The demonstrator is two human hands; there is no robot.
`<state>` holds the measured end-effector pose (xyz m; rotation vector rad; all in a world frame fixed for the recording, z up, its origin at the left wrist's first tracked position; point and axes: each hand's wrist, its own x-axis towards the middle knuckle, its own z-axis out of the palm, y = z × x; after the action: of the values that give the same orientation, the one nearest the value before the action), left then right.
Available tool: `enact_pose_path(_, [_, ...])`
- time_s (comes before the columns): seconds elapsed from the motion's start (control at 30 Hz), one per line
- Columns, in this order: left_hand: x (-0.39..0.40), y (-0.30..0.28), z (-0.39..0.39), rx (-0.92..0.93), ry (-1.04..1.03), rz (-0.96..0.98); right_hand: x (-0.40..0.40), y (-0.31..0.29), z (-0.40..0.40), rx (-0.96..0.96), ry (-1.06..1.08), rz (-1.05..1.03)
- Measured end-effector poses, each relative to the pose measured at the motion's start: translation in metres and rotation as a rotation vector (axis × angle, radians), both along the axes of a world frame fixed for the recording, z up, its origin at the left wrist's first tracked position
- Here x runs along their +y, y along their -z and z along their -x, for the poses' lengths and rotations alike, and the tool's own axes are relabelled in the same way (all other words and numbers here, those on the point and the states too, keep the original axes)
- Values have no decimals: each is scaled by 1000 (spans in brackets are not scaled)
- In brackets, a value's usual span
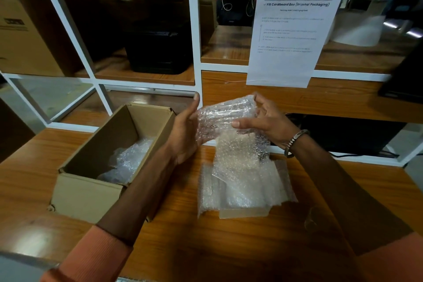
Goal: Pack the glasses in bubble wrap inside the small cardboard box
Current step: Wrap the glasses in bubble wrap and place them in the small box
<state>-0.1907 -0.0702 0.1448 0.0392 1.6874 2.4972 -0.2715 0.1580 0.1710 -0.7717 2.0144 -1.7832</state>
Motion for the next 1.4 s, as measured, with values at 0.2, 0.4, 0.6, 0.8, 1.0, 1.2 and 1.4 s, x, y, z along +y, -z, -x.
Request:
enact_pose_path(0.2, [7, 5, 3, -48, 60, 134, 2, 13, 2, 43, -38, -107])
enact_pose_path(0.4, [5, 15, 6, -5, -16, 175, 2, 24, 11, -168, -65, -94])
enact_pose_path(0.6, [12, 15, 7, 88, -136, 267, -4, 35, 18, -327, -9, -65])
enact_pose_path(0.8, [13, 14, 5, 152, -154, 378, -7, 38, 12, -325, -15, 9])
enact_pose_path(1.0, [11, 13, 7, -21, -79, 245, -7, 36, 7, -226, -24, 180])
enact_pose_path(1.2, [13, 13, 11, -70, -66, 286, -11, 42, 8, -117, -33, 135])
enact_pose_path(1.4, [12, 20, 14, 37, -161, 276, -14, 41, 12, -249, -7, 160])
